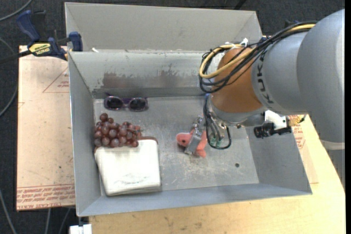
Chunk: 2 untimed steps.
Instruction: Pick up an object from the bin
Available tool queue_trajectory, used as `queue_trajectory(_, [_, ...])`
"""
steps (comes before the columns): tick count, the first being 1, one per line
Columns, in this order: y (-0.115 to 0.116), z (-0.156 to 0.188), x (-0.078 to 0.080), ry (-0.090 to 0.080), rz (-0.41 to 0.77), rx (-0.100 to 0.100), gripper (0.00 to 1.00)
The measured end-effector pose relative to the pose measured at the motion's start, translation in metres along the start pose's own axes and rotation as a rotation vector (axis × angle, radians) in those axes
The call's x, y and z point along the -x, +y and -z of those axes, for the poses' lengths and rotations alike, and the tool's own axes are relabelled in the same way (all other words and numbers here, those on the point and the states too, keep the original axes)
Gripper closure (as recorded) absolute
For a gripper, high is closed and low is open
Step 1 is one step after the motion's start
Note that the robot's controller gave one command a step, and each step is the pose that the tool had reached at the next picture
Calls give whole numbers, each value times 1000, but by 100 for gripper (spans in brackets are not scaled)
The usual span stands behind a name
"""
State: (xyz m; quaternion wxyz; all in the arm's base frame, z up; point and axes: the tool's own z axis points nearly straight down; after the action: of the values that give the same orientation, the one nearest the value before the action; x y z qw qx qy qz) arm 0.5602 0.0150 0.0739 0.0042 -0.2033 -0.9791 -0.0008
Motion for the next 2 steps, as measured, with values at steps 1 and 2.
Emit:
queue_trajectory(1, [0,0,0,0,0,0,100])
queue_trajectory(2, [-1,32,0,11,7,-4,100])
